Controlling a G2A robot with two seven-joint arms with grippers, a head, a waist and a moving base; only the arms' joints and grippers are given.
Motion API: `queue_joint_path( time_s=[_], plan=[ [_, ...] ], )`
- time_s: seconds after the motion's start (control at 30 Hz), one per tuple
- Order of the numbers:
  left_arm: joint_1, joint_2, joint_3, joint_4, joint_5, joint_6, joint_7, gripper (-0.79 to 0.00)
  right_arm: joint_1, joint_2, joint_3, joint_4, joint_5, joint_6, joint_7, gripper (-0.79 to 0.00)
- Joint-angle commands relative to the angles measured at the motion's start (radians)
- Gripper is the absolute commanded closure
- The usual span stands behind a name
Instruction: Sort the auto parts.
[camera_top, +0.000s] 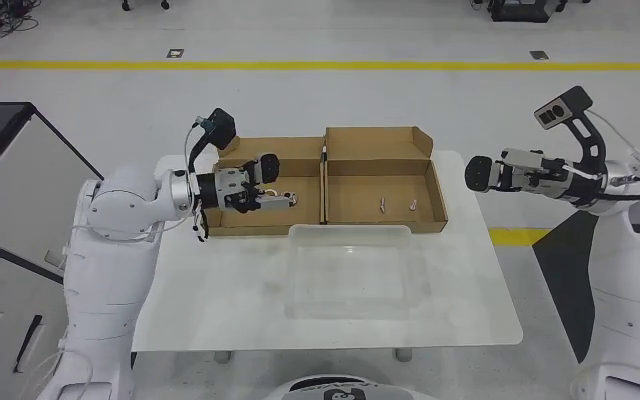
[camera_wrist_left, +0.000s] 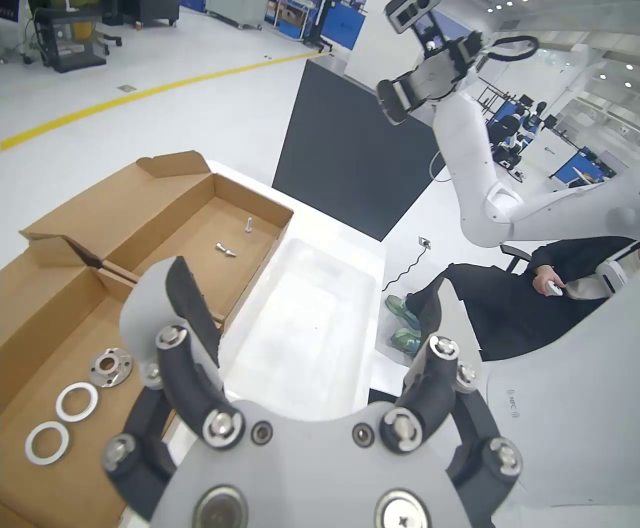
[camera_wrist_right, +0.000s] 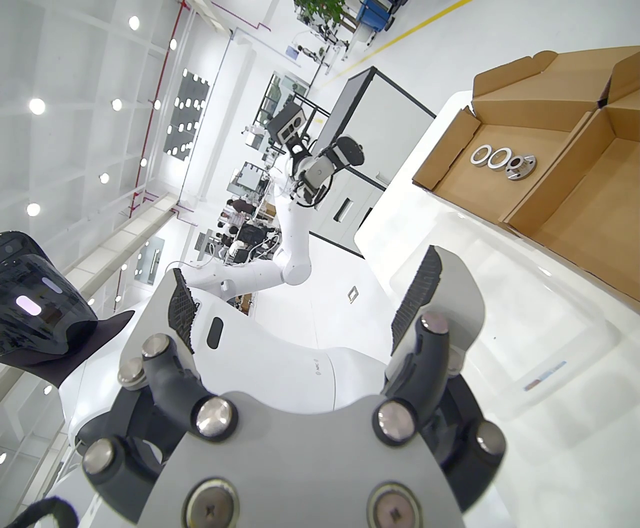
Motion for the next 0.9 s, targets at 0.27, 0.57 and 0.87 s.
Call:
queue_joint_path(
  time_s=[0.27,0.57,0.87],
  plan=[
    [0.010,0.013,-0.003,-0.020,-0.015,-0.014,0.014,-0.785,0.000,0.000,0.000,0.000,0.000,0.000,0.000,-0.784],
    [0.010,0.013,-0.003,-0.020,-0.015,-0.014,0.014,-0.785,0.000,0.000,0.000,0.000,0.000,0.000,0.000,-0.784],
    [0.010,0.013,-0.003,-0.020,-0.015,-0.014,0.014,-0.785,0.000,0.000,0.000,0.000,0.000,0.000,0.000,-0.785]
  ],
)
